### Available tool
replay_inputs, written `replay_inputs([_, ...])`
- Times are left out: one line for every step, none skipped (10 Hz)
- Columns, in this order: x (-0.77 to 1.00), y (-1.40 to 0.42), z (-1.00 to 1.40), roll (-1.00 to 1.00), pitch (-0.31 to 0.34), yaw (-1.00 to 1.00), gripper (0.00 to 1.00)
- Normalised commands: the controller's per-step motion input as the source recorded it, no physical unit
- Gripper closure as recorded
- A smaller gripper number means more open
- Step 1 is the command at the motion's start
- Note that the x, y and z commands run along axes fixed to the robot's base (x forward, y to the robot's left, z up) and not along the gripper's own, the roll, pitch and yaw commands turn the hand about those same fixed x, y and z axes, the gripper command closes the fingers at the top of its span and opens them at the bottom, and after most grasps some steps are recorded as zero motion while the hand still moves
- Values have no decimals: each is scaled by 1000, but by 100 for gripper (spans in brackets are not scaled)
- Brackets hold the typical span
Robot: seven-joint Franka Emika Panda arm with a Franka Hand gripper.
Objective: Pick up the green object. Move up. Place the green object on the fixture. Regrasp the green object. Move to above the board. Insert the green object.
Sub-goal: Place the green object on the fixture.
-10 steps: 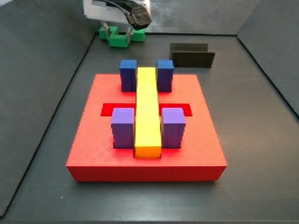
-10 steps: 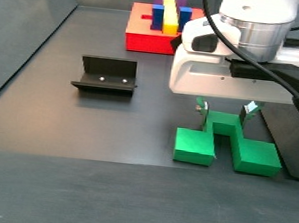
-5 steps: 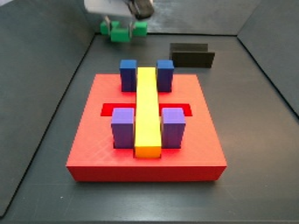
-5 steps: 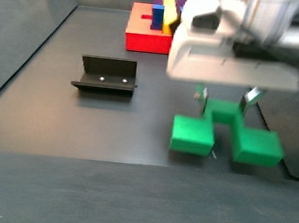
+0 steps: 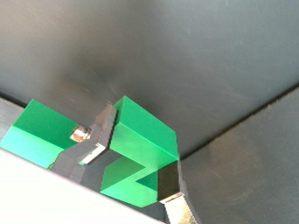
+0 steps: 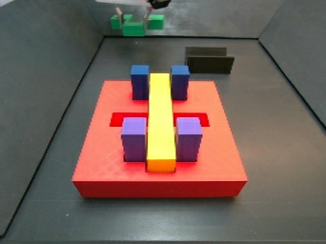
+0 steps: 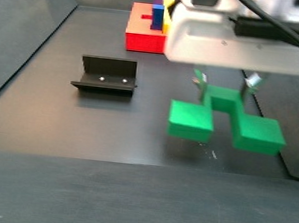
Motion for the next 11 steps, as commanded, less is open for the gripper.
replay_inputs([1000,-300,0,0,-14,9,100])
replay_inputs([1000,-331,0,0,0,14,100])
replay_inputs([1000,-377,66,0,0,34,100])
replay_inputs([1000,-369,220,80,103,0,100])
replay_inputs([1000,-391,269,63,111,0,100])
replay_inputs([1000,-429,280,0,77,0,100])
replay_inputs([1000,-434,286,0,83,0,100])
replay_inputs([1000,-477,340,0,71,0,100])
replay_inputs([1000,-400,329,-29,211,0,100])
replay_inputs([997,-343,260,-49,309,0,100])
replay_inputs([960,-406,220,-174,306,0,100])
